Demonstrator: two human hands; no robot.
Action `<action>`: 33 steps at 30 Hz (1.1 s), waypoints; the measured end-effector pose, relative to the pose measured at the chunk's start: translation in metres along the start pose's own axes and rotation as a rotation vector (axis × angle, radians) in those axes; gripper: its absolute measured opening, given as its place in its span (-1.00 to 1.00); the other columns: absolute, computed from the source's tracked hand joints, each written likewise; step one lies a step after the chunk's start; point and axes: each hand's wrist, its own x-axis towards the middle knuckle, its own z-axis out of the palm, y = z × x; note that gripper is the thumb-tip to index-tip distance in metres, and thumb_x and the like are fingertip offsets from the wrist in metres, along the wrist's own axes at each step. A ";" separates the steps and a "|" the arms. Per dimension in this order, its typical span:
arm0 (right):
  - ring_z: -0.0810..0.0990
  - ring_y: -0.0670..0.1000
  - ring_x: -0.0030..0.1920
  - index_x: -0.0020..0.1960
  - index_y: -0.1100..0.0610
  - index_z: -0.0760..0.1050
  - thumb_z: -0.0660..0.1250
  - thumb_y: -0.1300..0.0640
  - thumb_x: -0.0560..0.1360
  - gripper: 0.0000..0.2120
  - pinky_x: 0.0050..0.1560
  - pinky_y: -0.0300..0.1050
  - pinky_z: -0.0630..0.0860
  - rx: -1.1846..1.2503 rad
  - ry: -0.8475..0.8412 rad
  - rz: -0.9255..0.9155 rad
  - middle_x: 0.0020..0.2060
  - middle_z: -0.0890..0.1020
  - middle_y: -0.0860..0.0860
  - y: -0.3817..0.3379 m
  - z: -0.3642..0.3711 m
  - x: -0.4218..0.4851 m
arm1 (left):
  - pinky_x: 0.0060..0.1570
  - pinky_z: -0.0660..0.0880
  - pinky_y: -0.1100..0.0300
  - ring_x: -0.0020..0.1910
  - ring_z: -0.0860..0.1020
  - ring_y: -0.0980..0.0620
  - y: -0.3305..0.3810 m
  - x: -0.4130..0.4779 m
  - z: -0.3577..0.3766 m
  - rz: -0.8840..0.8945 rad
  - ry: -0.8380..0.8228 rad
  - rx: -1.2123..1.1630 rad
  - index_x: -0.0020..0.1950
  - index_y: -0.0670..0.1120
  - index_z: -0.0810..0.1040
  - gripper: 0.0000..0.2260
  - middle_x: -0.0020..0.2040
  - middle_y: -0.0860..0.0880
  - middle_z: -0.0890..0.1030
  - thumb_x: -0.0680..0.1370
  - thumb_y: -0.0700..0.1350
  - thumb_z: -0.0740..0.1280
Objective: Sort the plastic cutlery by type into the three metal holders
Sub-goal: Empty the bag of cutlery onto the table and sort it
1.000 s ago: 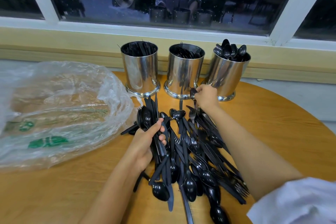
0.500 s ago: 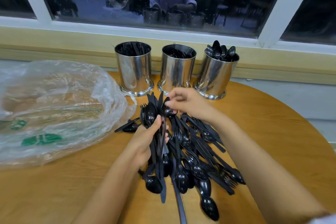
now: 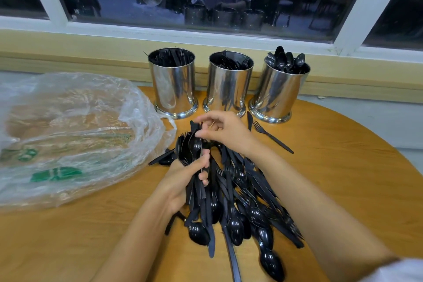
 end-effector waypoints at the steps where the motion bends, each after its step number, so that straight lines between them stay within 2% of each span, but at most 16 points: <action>1: 0.48 -0.16 -0.30 0.06 0.03 0.59 0.47 0.18 0.46 -0.80 -0.10 -0.23 0.53 0.010 0.053 0.006 -0.23 0.59 -0.04 0.003 -0.003 0.002 | -0.40 0.44 0.24 -0.45 0.36 0.11 0.001 0.001 -0.002 0.017 0.019 -0.023 0.13 -0.20 0.56 -0.66 -0.26 -0.02 0.48 0.42 -0.06 0.45; 4: 0.46 -0.29 -0.33 0.08 0.11 0.61 0.44 0.21 0.47 -0.82 -0.14 -0.35 0.46 -0.220 0.148 0.057 -0.25 0.56 -0.11 0.021 -0.013 0.006 | -0.45 0.45 0.24 -0.47 0.36 0.11 0.004 0.006 -0.014 0.059 0.078 -0.140 0.21 -0.19 0.53 -0.69 -0.28 -0.02 0.50 0.52 -0.09 0.36; 6: 0.47 -0.28 -0.28 0.13 0.14 0.60 0.43 0.20 0.49 -0.79 -0.06 -0.24 0.48 -0.435 0.073 0.103 -0.16 0.59 -0.08 0.036 -0.016 0.006 | -0.46 0.45 0.25 -0.48 0.37 0.11 0.007 0.008 -0.021 0.068 0.099 -0.174 0.21 -0.18 0.53 -0.75 -0.29 -0.02 0.50 0.57 -0.12 0.32; 7: 0.50 -0.23 -0.18 0.19 0.13 0.58 0.43 0.17 0.50 -0.73 0.02 -0.13 0.52 -0.527 0.030 0.133 -0.06 0.61 -0.04 0.043 -0.016 0.005 | -0.47 0.45 0.25 -0.48 0.37 0.11 0.007 0.008 -0.023 0.070 0.098 -0.181 0.21 -0.17 0.53 -0.75 -0.30 -0.02 0.49 0.57 -0.12 0.31; 9: 0.52 -0.02 0.11 0.31 0.06 0.51 0.43 0.08 0.50 -0.61 0.16 -0.01 0.50 -0.684 -0.046 0.205 0.15 0.59 0.04 0.053 -0.015 0.006 | -0.47 0.45 0.25 -0.48 0.37 0.11 0.008 0.008 -0.025 0.072 0.084 -0.193 0.20 -0.17 0.52 -0.75 -0.29 -0.02 0.49 0.55 -0.13 0.32; 11: 0.42 0.07 0.30 0.38 -0.01 0.45 0.42 0.00 0.50 -0.53 0.15 0.04 0.46 -0.807 -0.117 0.231 0.24 0.54 0.06 0.059 -0.014 0.008 | -0.47 0.45 0.25 -0.48 0.37 0.11 0.008 0.008 -0.024 0.069 0.078 -0.197 0.20 -0.17 0.52 -0.75 -0.29 -0.02 0.49 0.55 -0.13 0.32; 15: 0.48 0.04 0.24 0.40 -0.06 0.43 0.35 -0.01 0.54 -0.57 0.07 -0.02 0.50 -1.043 -0.134 0.087 0.22 0.56 0.02 0.062 -0.017 0.010 | -0.46 0.46 0.25 -0.48 0.38 0.11 0.007 0.008 -0.022 0.067 0.092 -0.184 0.22 -0.17 0.52 -0.75 -0.30 -0.02 0.50 0.57 -0.14 0.31; 17: 0.46 0.04 0.24 0.39 -0.02 0.45 0.28 0.01 0.58 -0.62 0.14 -0.01 0.48 -1.110 -0.127 -0.003 0.22 0.57 0.00 0.064 -0.020 0.009 | -0.46 0.46 0.24 -0.47 0.38 0.11 0.007 0.007 -0.022 0.066 0.102 -0.178 0.24 -0.16 0.52 -0.75 -0.30 -0.01 0.50 0.57 -0.14 0.31; 20: 0.46 0.06 0.22 0.36 0.07 0.46 0.17 0.13 0.62 -0.68 0.15 -0.03 0.46 -1.081 -0.078 -0.021 0.20 0.56 0.02 0.066 -0.031 0.006 | -0.46 0.46 0.24 -0.47 0.38 0.11 0.007 0.006 -0.022 0.063 0.105 -0.181 0.22 -0.16 0.53 -0.68 -0.30 -0.01 0.50 0.49 -0.11 0.36; 22: 0.56 0.08 0.13 0.34 0.09 0.47 0.18 0.28 0.61 -0.67 0.04 0.01 0.55 -1.020 -0.005 0.020 0.17 0.58 0.05 0.066 -0.044 0.003 | -0.46 0.47 0.23 -0.47 0.38 0.11 0.007 0.005 -0.022 0.061 0.107 -0.181 0.21 -0.16 0.54 -0.65 -0.30 -0.01 0.51 0.44 -0.10 0.38; 24: 0.62 0.07 -0.03 0.28 0.11 0.48 0.22 0.30 0.60 -0.71 -0.08 0.03 0.59 -0.909 0.119 0.076 0.09 0.63 0.08 0.062 -0.059 -0.001 | -0.46 0.46 0.24 -0.47 0.37 0.11 0.007 0.004 -0.022 0.066 0.104 -0.177 0.18 -0.17 0.54 -0.66 -0.30 -0.01 0.50 0.44 -0.10 0.39; 26: 0.58 0.00 -0.13 0.17 0.15 0.52 0.24 0.26 0.60 -0.82 -0.09 -0.11 0.55 -0.711 0.288 0.067 -0.03 0.63 0.05 0.053 -0.072 -0.005 | -0.47 0.43 0.26 -0.48 0.35 0.12 0.006 0.004 -0.019 0.073 0.113 -0.177 0.17 -0.19 0.53 -0.68 -0.32 -0.01 0.48 0.47 -0.09 0.37; 28: 0.53 -0.09 -0.09 0.07 0.15 0.59 0.27 0.29 0.58 -0.85 -0.03 -0.30 0.43 -0.533 0.407 -0.020 -0.07 0.58 -0.03 0.035 -0.083 -0.009 | -0.50 0.37 0.28 -0.50 0.31 0.13 0.005 0.004 -0.015 0.084 0.137 -0.148 0.18 -0.19 0.53 -0.69 -0.36 0.02 0.43 0.51 -0.06 0.36; 29: 0.51 -0.15 -0.10 0.04 0.12 0.60 0.29 0.29 0.56 -0.84 -0.04 -0.36 0.40 -0.461 0.395 -0.046 -0.10 0.56 -0.08 0.025 -0.086 -0.012 | -0.50 0.35 0.29 -0.50 0.29 0.14 0.004 0.004 -0.012 0.092 0.151 -0.114 0.17 -0.18 0.54 -0.67 -0.37 0.03 0.40 0.49 -0.02 0.36; 31: 0.52 -0.24 -0.15 0.03 0.05 0.61 0.34 0.27 0.53 -0.84 -0.10 -0.40 0.44 -0.374 0.217 -0.044 -0.12 0.58 -0.15 0.006 -0.084 -0.016 | -0.49 0.33 0.29 -0.48 0.26 0.14 0.001 0.004 -0.005 0.106 0.162 -0.036 0.15 -0.16 0.55 -0.59 -0.38 0.05 0.36 0.42 0.07 0.39; 33: 0.56 -0.18 -0.11 0.05 0.04 0.60 0.41 0.22 0.50 -0.84 -0.07 -0.34 0.52 -0.352 0.024 -0.003 -0.08 0.63 -0.09 -0.007 -0.071 -0.019 | -0.44 0.35 0.27 -0.48 0.28 0.14 0.000 0.001 0.004 0.112 0.148 0.067 0.16 -0.13 0.56 -0.51 -0.39 0.06 0.36 0.38 0.17 0.38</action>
